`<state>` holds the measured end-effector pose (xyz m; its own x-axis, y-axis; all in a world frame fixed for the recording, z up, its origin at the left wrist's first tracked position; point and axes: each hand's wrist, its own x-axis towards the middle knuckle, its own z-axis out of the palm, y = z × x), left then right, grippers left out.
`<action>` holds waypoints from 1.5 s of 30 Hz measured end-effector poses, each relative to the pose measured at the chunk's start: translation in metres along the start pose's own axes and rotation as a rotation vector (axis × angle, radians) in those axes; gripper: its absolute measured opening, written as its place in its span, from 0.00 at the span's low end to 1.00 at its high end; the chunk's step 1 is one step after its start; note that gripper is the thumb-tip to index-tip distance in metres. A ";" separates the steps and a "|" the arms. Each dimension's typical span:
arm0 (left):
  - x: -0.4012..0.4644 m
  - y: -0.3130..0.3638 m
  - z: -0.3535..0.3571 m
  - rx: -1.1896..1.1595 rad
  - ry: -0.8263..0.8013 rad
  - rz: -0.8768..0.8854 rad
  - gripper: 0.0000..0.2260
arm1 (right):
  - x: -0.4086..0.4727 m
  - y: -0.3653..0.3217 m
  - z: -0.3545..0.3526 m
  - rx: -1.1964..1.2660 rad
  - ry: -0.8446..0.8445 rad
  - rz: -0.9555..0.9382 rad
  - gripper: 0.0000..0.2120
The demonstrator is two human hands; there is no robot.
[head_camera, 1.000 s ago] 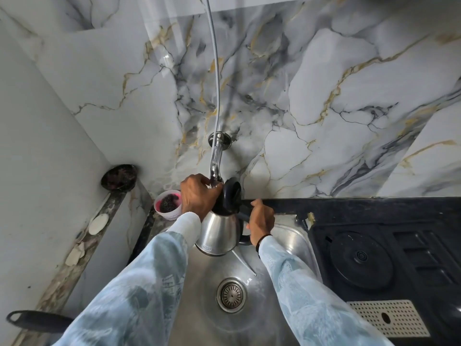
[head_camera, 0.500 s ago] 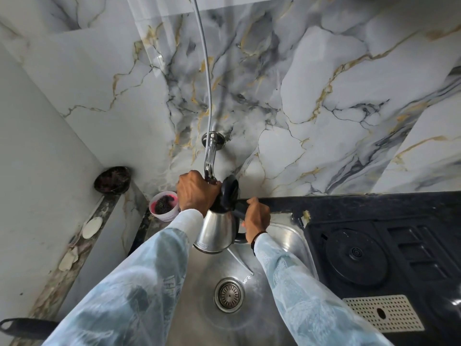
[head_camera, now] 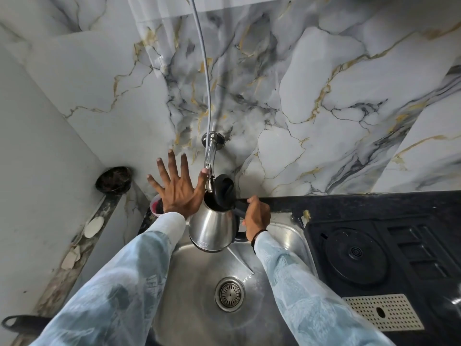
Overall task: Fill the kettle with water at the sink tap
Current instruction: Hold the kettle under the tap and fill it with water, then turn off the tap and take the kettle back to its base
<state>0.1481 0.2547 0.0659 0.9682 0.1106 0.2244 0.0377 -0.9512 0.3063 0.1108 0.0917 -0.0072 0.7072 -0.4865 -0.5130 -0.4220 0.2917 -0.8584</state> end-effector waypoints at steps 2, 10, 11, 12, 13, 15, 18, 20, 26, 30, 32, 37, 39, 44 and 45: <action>0.001 -0.002 -0.002 0.035 0.014 0.038 0.39 | -0.002 -0.001 -0.001 -0.006 0.000 -0.008 0.17; 0.000 -0.005 -0.001 0.104 0.000 0.071 0.37 | -0.005 -0.004 -0.002 -0.040 0.001 -0.060 0.17; 0.000 -0.005 -0.001 0.103 0.000 0.071 0.37 | -0.004 -0.005 -0.002 -0.043 0.005 -0.064 0.17; -0.001 -0.005 -0.001 0.101 0.000 0.071 0.37 | -0.004 -0.005 -0.003 -0.045 0.009 -0.062 0.16; -0.001 -0.005 -0.002 0.100 0.000 0.072 0.37 | -0.003 -0.005 -0.004 -0.043 0.010 -0.057 0.16; -0.001 -0.004 -0.004 0.094 -0.005 0.072 0.38 | -0.002 -0.004 -0.006 -0.044 0.016 -0.044 0.15; -0.002 -0.004 -0.005 0.081 -0.013 0.076 0.37 | -0.003 -0.004 -0.006 -0.054 0.012 -0.039 0.14; -0.002 -0.005 -0.005 0.050 -0.025 0.071 0.35 | -0.005 -0.005 -0.005 -0.052 0.012 -0.039 0.14; 0.000 0.005 -0.002 -0.180 -0.153 -0.009 0.17 | -0.006 -0.004 -0.005 -0.028 0.017 -0.029 0.17; 0.000 0.010 0.002 -0.275 -0.167 -0.111 0.14 | -0.005 -0.002 -0.005 -0.014 0.032 -0.017 0.18; 0.001 0.011 0.003 -0.259 -0.137 -0.151 0.15 | -0.006 -0.002 -0.006 -0.009 0.031 -0.010 0.17; 0.003 0.023 0.006 -0.138 -0.047 -0.180 0.20 | -0.004 0.000 -0.010 0.025 0.058 0.030 0.16; 0.000 0.019 0.010 -0.219 -0.060 -0.190 0.20 | -0.004 0.000 -0.011 0.009 0.051 0.014 0.16; -0.016 -0.003 0.019 -0.781 -0.249 -0.423 0.40 | -0.006 -0.002 -0.015 -0.013 0.041 -0.025 0.16; -0.019 -0.006 0.019 -0.854 -0.272 -0.493 0.40 | -0.007 -0.002 -0.016 -0.011 0.037 -0.028 0.15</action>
<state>0.1340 0.2529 0.0420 0.9201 0.2636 -0.2899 0.3611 -0.2832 0.8885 0.0979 0.0814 -0.0019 0.6976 -0.5246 -0.4880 -0.4087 0.2680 -0.8724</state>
